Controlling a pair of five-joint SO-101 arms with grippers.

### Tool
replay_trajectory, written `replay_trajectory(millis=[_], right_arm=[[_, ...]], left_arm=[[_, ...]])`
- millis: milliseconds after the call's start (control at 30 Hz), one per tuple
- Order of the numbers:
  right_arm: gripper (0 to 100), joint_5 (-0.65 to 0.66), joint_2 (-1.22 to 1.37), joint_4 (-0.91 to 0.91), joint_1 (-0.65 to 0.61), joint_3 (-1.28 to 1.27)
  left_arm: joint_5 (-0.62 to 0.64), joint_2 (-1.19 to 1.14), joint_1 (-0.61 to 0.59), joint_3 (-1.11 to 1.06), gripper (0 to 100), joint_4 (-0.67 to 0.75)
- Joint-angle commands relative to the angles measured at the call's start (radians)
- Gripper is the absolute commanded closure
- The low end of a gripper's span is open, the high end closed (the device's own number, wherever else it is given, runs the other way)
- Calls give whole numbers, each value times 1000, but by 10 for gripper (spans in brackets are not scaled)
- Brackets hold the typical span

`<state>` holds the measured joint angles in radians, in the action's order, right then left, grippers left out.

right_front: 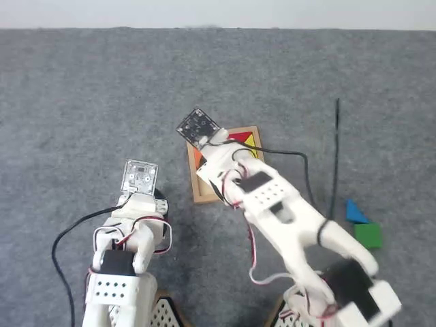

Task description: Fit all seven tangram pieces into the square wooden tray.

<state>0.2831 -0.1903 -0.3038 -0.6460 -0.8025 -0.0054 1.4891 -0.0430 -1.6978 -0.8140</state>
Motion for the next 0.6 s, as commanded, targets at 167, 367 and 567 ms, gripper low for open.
replay_trajectory(millis=[167,367,567], right_arm=[[929,9,-331,-127,186,-84],[929,5,-734,-493,156,-87],[929,6,-1006,-605,71,-190]], left_arm=[[6,12,-5,8,985,-2],[6,12,-5,8,985,-2],[6,12,-5,8,985,-2]])
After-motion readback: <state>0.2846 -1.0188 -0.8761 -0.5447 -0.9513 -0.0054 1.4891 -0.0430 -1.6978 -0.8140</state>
